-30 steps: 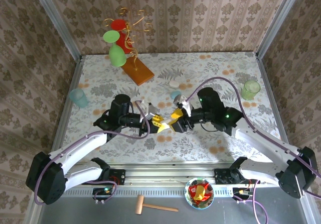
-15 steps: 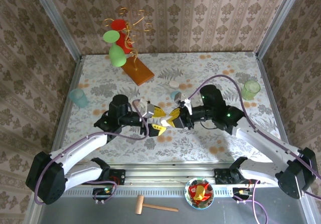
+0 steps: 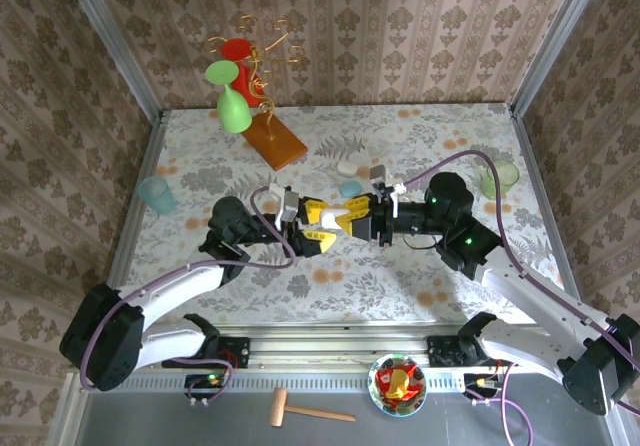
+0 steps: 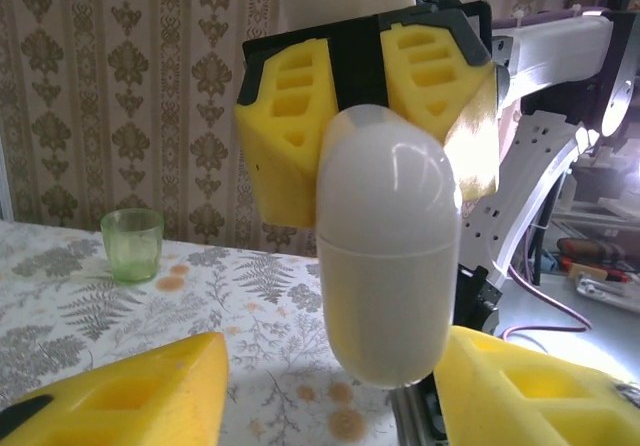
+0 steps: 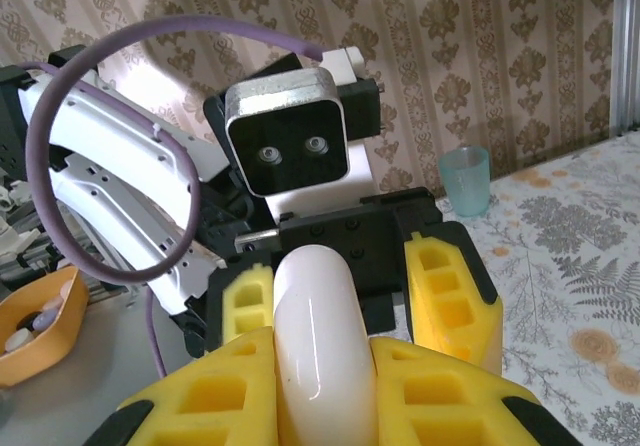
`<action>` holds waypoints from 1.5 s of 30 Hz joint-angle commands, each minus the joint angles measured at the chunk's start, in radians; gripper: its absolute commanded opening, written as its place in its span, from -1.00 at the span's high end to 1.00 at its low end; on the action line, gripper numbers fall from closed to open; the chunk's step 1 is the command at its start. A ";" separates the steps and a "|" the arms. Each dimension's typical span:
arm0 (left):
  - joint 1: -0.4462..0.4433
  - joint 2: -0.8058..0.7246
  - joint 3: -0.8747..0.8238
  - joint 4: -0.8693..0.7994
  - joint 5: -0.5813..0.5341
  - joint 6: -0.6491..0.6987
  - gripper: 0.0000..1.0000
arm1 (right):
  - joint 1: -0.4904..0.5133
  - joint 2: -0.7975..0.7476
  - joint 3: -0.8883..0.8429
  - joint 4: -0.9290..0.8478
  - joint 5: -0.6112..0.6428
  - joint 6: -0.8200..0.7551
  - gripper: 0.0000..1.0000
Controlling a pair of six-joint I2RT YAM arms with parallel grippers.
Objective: Insert the wireless bluetooth earbuds into the charging case
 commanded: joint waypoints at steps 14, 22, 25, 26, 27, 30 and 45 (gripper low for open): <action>-0.010 0.028 0.031 0.163 0.010 -0.119 0.16 | -0.004 0.036 0.003 0.057 -0.030 0.007 0.77; -0.010 0.032 0.034 0.161 0.007 -0.125 0.15 | -0.004 0.041 0.004 0.042 -0.028 -0.003 0.78; -0.011 0.036 0.035 0.161 0.011 -0.125 0.33 | -0.005 0.041 0.003 0.039 -0.027 -0.004 0.78; -0.011 0.037 0.035 0.163 0.010 -0.125 0.40 | -0.004 0.041 0.004 0.038 -0.030 -0.006 0.77; -0.010 0.038 0.035 0.164 0.012 -0.125 0.45 | -0.004 0.042 0.006 0.031 -0.029 -0.010 0.78; -0.011 0.045 0.036 0.169 0.021 -0.129 0.60 | -0.004 0.047 0.008 0.007 -0.024 -0.024 0.77; -0.010 0.054 0.024 0.149 0.070 -0.059 0.95 | -0.048 0.052 0.035 0.002 0.156 0.097 -0.25</action>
